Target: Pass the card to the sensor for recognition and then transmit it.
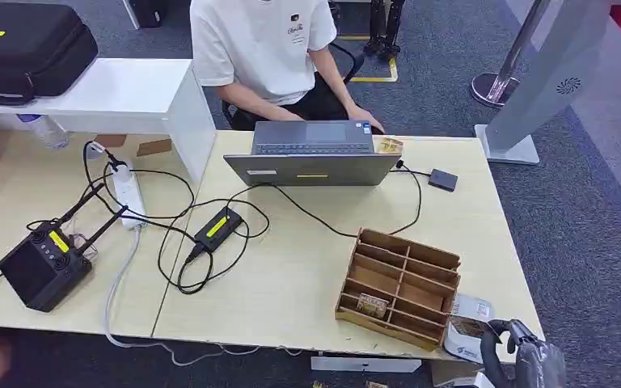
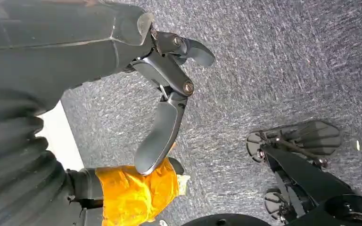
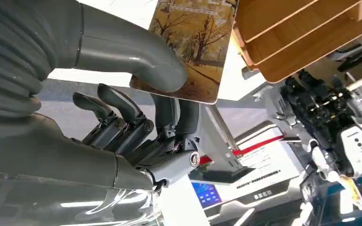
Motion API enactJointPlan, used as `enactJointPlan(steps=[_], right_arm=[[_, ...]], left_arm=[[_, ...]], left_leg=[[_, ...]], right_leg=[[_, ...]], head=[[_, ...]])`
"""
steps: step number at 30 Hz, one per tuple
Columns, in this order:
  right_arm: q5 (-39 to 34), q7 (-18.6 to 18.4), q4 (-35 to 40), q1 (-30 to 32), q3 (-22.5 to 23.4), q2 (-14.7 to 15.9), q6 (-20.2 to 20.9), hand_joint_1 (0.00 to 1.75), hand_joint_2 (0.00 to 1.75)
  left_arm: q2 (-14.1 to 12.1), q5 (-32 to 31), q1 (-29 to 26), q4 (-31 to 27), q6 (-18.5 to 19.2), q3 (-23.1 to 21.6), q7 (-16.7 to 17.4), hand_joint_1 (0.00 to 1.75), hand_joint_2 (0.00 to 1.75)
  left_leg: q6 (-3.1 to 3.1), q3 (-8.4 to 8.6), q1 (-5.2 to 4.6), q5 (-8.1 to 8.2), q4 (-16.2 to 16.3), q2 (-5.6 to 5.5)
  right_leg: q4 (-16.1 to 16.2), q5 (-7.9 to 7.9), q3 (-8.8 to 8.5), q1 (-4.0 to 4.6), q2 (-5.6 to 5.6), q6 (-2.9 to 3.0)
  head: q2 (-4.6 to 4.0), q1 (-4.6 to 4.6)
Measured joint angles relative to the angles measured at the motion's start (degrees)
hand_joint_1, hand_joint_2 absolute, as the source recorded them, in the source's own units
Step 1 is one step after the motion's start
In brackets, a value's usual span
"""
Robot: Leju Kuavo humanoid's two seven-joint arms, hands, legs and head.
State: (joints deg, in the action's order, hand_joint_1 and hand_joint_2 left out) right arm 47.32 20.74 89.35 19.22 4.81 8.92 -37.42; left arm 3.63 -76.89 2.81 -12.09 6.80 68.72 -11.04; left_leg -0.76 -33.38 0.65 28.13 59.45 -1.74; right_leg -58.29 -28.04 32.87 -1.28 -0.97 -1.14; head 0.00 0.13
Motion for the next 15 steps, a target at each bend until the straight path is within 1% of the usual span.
enactJointPlan(steps=[6,15], right_arm=[[0.15,0.39,-1.14,-0.14,0.35,-1.09,0.46,1.75,1.75],[0.17,0.39,-2.16,-0.15,0.55,-1.66,0.48,1.75,1.75]], left_arm=[[0.00,-0.13,0.00,0.02,-0.04,0.22,0.04,0.00,1.75],[0.00,-0.13,0.00,0.00,-0.04,0.26,0.04,0.00,1.75]], left_leg=[[0.00,0.03,0.00,0.00,0.00,0.07],[0.00,0.03,0.00,0.00,0.00,0.07]], right_leg=[[0.00,0.00,-0.01,0.00,-0.08,0.00],[0.00,0.01,-0.01,0.00,-0.08,0.00]], head=[[0.00,0.00],[0.00,0.00]])
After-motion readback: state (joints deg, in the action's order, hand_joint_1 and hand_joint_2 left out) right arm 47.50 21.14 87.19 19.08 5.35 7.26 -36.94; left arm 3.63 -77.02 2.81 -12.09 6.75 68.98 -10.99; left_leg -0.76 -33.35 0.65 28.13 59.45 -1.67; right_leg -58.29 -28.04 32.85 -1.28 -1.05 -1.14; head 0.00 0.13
